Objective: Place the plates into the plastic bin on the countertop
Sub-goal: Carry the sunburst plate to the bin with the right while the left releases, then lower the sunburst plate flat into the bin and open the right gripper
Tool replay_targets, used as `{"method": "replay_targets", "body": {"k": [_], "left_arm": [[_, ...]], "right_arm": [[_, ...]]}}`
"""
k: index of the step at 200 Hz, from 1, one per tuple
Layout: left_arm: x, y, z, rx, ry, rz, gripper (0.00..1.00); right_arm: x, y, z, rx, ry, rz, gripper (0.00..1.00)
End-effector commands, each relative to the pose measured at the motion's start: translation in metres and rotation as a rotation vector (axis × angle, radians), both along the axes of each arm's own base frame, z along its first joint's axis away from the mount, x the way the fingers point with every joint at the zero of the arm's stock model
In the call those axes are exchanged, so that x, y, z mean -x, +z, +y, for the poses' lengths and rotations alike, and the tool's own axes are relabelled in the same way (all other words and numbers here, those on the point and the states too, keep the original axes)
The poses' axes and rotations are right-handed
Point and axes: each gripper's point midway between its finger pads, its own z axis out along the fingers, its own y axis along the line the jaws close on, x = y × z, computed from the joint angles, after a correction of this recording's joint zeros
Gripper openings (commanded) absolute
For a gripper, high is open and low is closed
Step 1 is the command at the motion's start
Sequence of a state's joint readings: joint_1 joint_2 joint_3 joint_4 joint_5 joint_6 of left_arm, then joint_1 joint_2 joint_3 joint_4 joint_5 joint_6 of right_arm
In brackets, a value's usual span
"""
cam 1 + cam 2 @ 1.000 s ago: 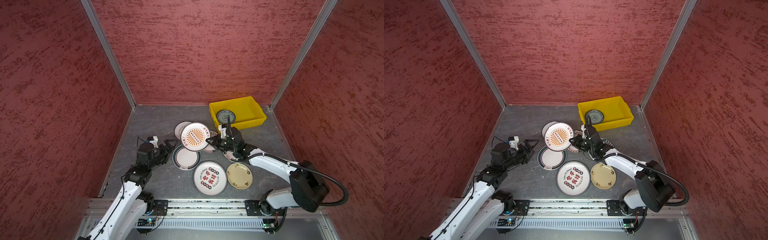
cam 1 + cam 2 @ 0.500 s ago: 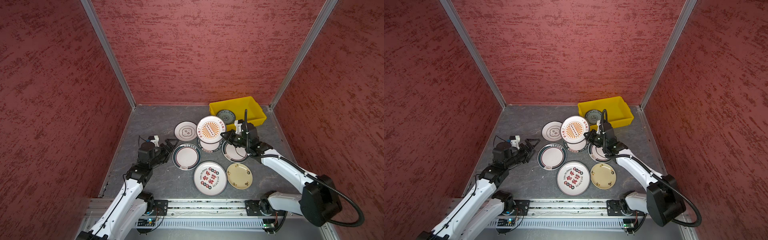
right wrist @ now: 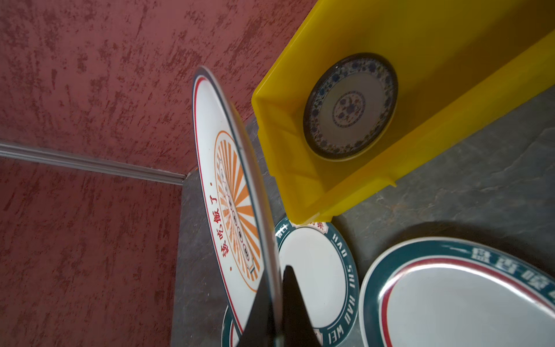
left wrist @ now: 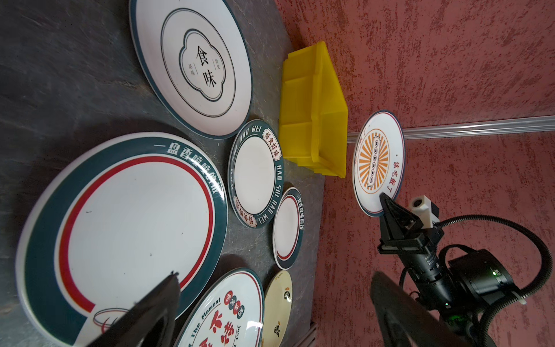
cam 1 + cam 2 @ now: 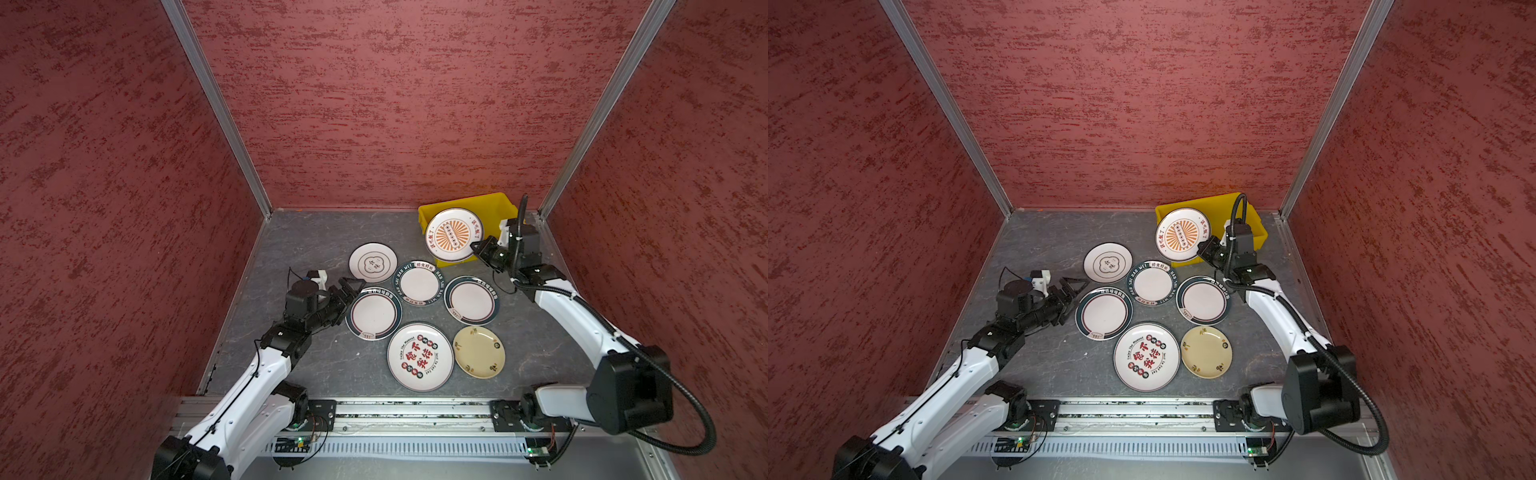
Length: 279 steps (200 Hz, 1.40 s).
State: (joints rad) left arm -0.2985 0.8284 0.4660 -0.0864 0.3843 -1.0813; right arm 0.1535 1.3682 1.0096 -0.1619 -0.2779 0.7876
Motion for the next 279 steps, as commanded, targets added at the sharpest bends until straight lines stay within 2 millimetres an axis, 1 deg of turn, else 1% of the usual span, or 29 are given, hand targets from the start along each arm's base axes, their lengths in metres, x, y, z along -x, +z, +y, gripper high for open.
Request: {"method": "replay_targets", "body": {"k": [1, 7, 12, 14, 18, 36, 55, 66, 119, 135, 161, 173, 206, 246, 279], "left_arm": [[-0.006, 0.023, -0.005, 0.006, -0.009, -0.078, 0.99], [-0.005, 0.023, -0.006, 0.007, -0.009, -0.078, 0.99], [-0.005, 0.023, -0.006, 0.007, -0.01, -0.076, 1.0], [-0.005, 0.022, -0.006, 0.007, -0.011, -0.076, 0.99], [-0.005, 0.023, -0.007, 0.008, -0.014, -0.078, 0.99], [-0.004, 0.024, -0.009, 0.009, -0.02, -0.082, 0.99], [-0.003, 0.025, -0.01, 0.011, -0.024, -0.083, 0.99], [-0.003, 0.025, -0.01, 0.012, -0.022, -0.084, 0.99], [-0.001, 0.022, -0.009, 0.02, -0.015, -0.084, 0.99], [0.001, 0.021, -0.008, 0.02, -0.015, -0.08, 0.99], [0.002, 0.02, -0.007, 0.016, -0.009, -0.079, 0.99], [0.002, 0.018, -0.006, 0.014, -0.006, -0.076, 0.99], [0.002, 0.016, -0.005, 0.009, -0.002, -0.073, 0.99], [0.0, 0.013, -0.004, 0.01, 0.005, -0.07, 0.99], [-0.001, 0.011, -0.004, 0.012, 0.007, -0.066, 0.99]], "right_arm": [[-0.023, 0.017, -0.011, -0.01, -0.021, -0.056, 0.0], [-0.029, 0.017, -0.012, -0.014, -0.025, -0.055, 0.0], [-0.032, 0.022, -0.014, -0.018, -0.027, -0.068, 0.0], [-0.036, 0.015, -0.015, -0.017, -0.029, -0.052, 0.0], [-0.04, 0.012, -0.016, -0.017, -0.032, -0.043, 0.0], [-0.058, 0.011, -0.022, -0.02, -0.05, -0.037, 0.0], [-0.075, 0.005, -0.03, -0.006, -0.076, -0.014, 0.0], [-0.082, 0.001, -0.033, 0.001, -0.089, -0.004, 0.0], [-0.114, -0.027, -0.045, 0.048, -0.164, 0.064, 0.0], [-0.12, -0.034, -0.051, 0.069, -0.19, 0.084, 0.0], [-0.127, -0.049, -0.052, 0.068, -0.198, 0.111, 0.0], [-0.13, -0.058, -0.05, 0.069, -0.198, 0.132, 0.0], [-0.135, -0.074, -0.046, 0.068, -0.184, 0.173, 0.0], [-0.14, -0.088, -0.046, 0.091, -0.176, 0.207, 0.0], [-0.144, -0.101, -0.038, 0.093, -0.141, 0.243, 0.0]]}}
